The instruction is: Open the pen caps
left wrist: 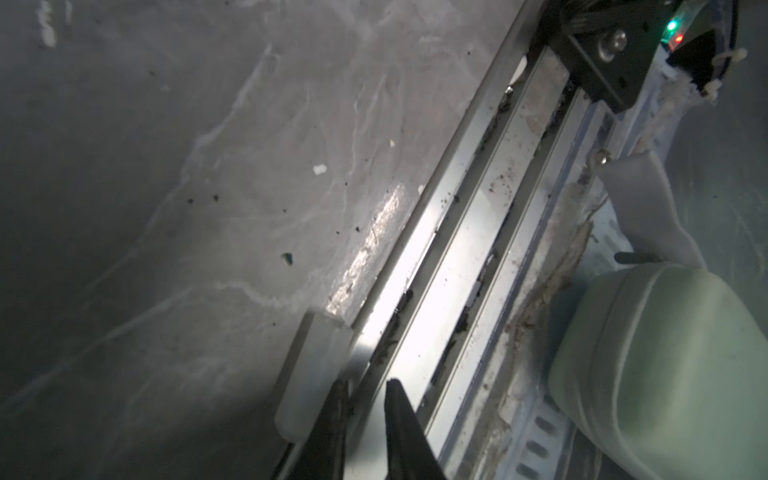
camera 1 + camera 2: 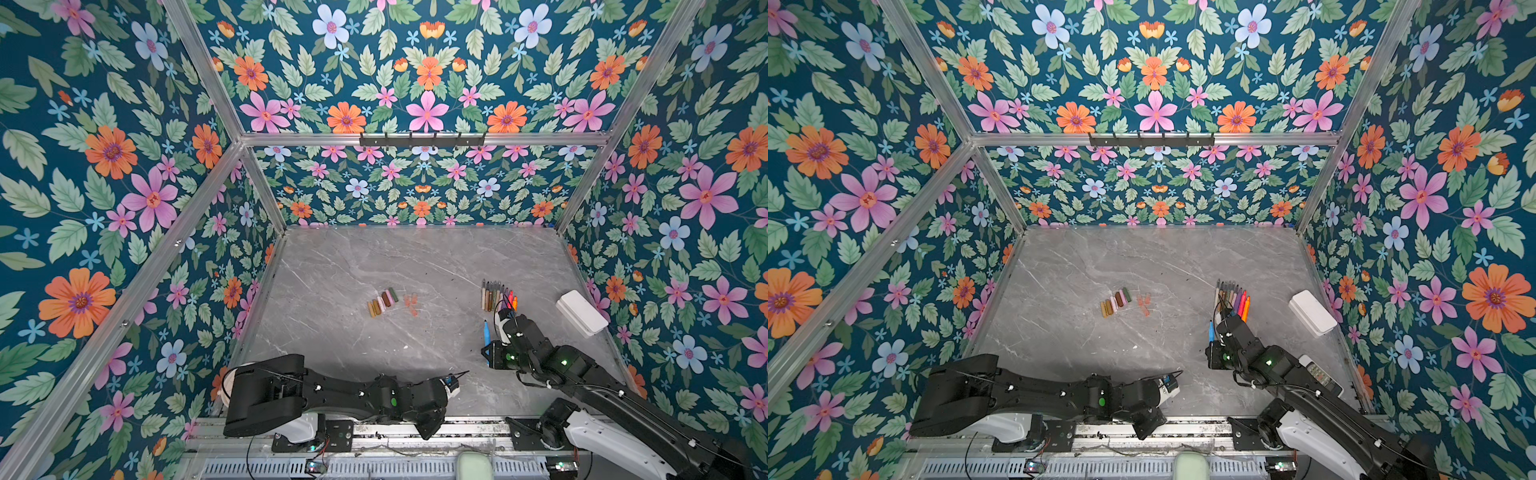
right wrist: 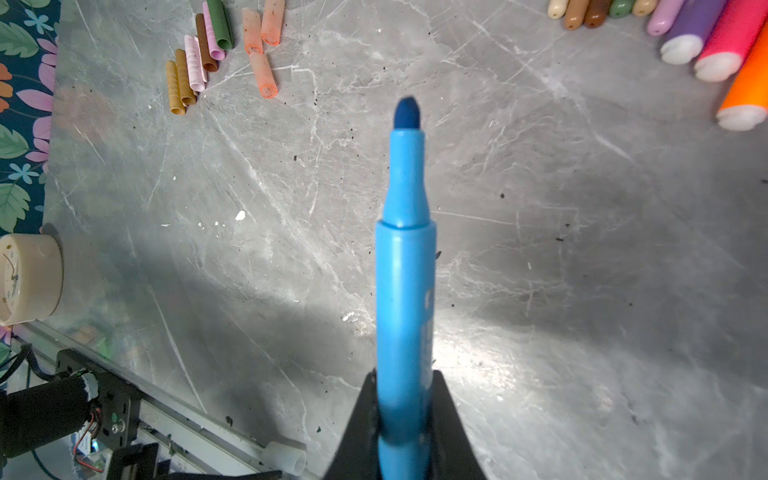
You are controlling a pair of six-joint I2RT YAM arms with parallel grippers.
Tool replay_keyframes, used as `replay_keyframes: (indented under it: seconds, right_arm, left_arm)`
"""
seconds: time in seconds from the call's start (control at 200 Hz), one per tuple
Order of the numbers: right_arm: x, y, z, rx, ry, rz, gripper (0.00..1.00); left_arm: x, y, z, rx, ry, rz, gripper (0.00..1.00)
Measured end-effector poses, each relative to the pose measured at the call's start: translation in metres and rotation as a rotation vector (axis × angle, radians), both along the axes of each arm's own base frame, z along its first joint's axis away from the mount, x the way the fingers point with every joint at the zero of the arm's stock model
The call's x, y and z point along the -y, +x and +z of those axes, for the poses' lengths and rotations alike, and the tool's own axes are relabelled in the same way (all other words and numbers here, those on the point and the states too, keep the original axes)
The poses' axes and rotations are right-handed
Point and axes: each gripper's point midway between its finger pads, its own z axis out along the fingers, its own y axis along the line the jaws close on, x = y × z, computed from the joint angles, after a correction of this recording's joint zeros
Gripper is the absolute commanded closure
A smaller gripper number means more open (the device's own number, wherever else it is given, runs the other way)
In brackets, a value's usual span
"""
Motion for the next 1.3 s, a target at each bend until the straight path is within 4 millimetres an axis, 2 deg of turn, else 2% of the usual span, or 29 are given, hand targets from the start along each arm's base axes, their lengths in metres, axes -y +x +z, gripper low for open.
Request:
replay_keyframes:
  seconds: [0.355, 0.5, 0.635, 0.72, 0.855, 1.03, 1.11, 1.3]
  right_arm:
    - [0.003, -0.004, 0.002, 0.009, 0.008, 0.0, 1.0]
    - [0.005, -0.006, 0.0, 0.005, 0.003, -0.001, 1.0]
    - [0.006, -0.008, -0.002, 0.0, -0.001, -0.001, 1.0]
    - [0.006, -0.008, -0.002, 0.002, 0.001, -0.001, 1.0]
    - [0.007, -0.008, -0.004, -0.001, -0.005, -0.003, 1.0]
    - [0.008, -0.009, -0.01, -0.017, -0.017, -0.003, 1.0]
    - [0.009, -0.009, -0.011, -0.02, -0.025, -0.006, 1.0]
    - [0.023, -0.001, -0.014, -0.052, -0.098, -0.066, 1.0]
  left_arm:
    - [-0.012, 0.069, 0.002, 0.163, 0.071, 0.222, 0.78]
    - [-0.027, 0.103, 0.007, 0.201, 0.081, 0.335, 0.78]
    - [-0.046, 0.126, 0.003, 0.203, 0.111, 0.409, 0.79]
    - [-0.051, 0.13, 0.005, 0.213, 0.12, 0.416, 0.79]
    - [-0.048, 0.132, 0.015, 0.224, 0.094, 0.408, 0.76]
    - [-0.049, 0.131, 0.015, 0.215, 0.099, 0.409, 0.75]
    - [-0.047, 0.131, 0.017, 0.206, 0.094, 0.418, 0.72]
    - [-0.045, 0.138, 0.031, 0.176, 0.063, 0.513, 0.7]
